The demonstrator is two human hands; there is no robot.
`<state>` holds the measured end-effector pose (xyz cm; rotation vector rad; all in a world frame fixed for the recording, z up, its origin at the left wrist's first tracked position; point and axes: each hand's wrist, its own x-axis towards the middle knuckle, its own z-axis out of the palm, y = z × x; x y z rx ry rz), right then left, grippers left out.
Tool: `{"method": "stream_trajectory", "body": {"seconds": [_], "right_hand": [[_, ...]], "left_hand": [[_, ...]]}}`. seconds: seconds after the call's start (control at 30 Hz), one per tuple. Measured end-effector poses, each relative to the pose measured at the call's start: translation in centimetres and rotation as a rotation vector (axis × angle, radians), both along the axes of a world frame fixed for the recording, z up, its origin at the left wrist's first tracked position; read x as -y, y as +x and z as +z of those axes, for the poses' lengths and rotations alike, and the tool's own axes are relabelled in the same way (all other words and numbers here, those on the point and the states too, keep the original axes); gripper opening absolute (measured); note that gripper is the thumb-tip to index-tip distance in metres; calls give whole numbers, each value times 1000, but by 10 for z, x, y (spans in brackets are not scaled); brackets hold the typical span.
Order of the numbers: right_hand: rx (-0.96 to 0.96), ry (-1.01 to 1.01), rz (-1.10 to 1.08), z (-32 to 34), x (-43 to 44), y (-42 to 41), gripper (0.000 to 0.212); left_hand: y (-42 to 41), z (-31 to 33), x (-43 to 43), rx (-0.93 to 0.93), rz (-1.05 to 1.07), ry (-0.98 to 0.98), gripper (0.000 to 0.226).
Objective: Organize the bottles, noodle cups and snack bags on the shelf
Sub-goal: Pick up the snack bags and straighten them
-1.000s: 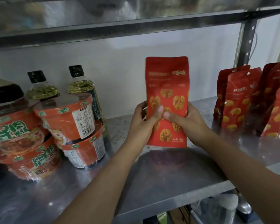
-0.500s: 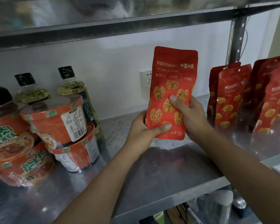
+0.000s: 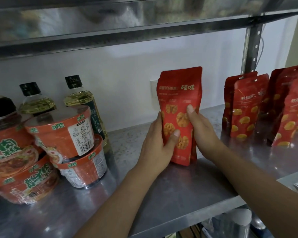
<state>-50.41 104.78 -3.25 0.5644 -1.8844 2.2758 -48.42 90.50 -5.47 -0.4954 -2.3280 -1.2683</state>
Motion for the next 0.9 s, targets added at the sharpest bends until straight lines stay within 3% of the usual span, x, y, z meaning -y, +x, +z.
{"method": "stream_trajectory", "body": {"seconds": [0.13, 0.23, 0.4, 0.53, 0.67, 0.9], "right_hand": [[51, 21, 131, -3, 2, 1, 45], [3, 137, 199, -4, 2, 0, 51], [-108, 229, 241, -5, 4, 7, 43], [-126, 222, 181, 5, 11, 17, 50], [-114, 87, 104, 24, 17, 43, 43], [-27, -17, 15, -1, -13, 124, 33]], "left_hand": [[4, 5, 0, 146, -86, 198, 42], [0, 7, 3, 144, -59, 338, 24], [-2, 12, 8, 163, -42, 456, 32], [12, 27, 9, 257, -156, 503, 56], [38, 48, -4, 179, -129, 546, 85], [92, 37, -45, 249, -63, 800, 54]]}}
